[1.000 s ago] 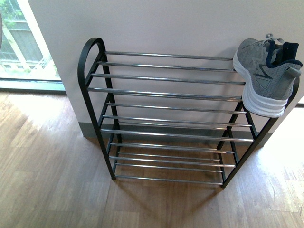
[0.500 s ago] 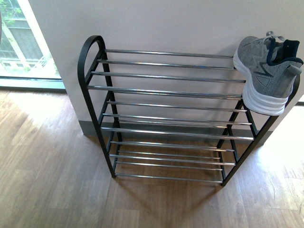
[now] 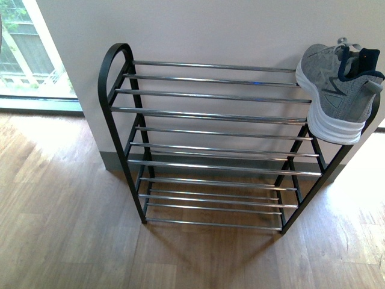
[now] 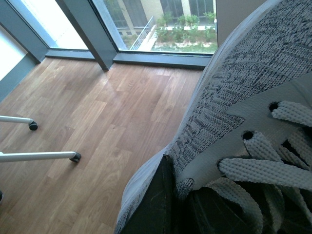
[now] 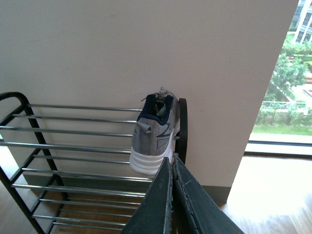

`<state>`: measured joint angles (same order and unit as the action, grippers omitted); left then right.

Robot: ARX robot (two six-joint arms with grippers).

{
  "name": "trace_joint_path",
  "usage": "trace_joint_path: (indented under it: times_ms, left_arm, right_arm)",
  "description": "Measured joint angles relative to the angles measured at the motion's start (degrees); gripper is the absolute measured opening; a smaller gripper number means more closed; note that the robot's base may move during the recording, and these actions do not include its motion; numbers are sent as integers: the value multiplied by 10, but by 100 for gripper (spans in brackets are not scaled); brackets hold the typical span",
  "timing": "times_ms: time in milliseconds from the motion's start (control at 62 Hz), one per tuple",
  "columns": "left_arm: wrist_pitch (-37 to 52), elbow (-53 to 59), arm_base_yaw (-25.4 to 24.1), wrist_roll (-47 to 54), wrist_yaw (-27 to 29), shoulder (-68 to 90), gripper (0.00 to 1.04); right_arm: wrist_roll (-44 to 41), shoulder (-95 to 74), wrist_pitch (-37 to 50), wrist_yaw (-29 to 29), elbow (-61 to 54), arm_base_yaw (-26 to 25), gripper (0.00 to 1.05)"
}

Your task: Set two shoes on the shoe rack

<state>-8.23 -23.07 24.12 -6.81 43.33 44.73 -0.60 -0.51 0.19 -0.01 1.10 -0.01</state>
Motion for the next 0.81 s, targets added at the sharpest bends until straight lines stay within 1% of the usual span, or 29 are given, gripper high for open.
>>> trace_joint_path:
  times_ms: [258,435,452,468,484,500,516,532,565,597,661,677,710,742,806]
  left_arm:
    - [0,0,0,0,0,0,2]
    - [-1,0,0,-1,3,0,2]
    - [-16,-4,5,-29,20,7,2]
    - [-30,-9,9,-35,34,13,2]
    - [-63,-22,18,-67,64,25,2]
    - [-77,-28,23,-87,72,32,2]
    - [-101,-42,31,-127,98,48,2]
    - [-110,-48,35,-159,114,57,2]
    - [-124,-68,47,-223,128,87,2]
    - [-116,-96,57,-292,123,128,2]
    - [-79,-145,72,-384,101,194,2]
    - [-72,-155,75,-395,96,205,2]
    - [-52,-185,82,-421,78,240,2]
    - [-25,-229,91,-440,47,287,2]
    - [-2,-300,101,-461,-6,363,2]
  right_arm:
    - [0,2,0,0,0,0,1]
    - [0,2,0,0,0,0,30]
    - [0,2,0,0,0,0,33]
    - [0,2,0,0,0,0,35]
    - [0,2,0,0,0,0,39]
    - [0,2,0,0,0,0,39]
    - [0,2,0,0,0,0,44]
    - [0,2,0,0,0,0,46]
    - [0,2,0,0,0,0,51]
    - [0,2,0,0,0,0,58]
    - [0,2,0,0,0,0,68]
    - [0,2,0,0,0,0,70]
    - [0,2,0,0,0,0,77]
    - [0,2,0,0,0,0,82]
    - [0,2,0,0,0,0,92]
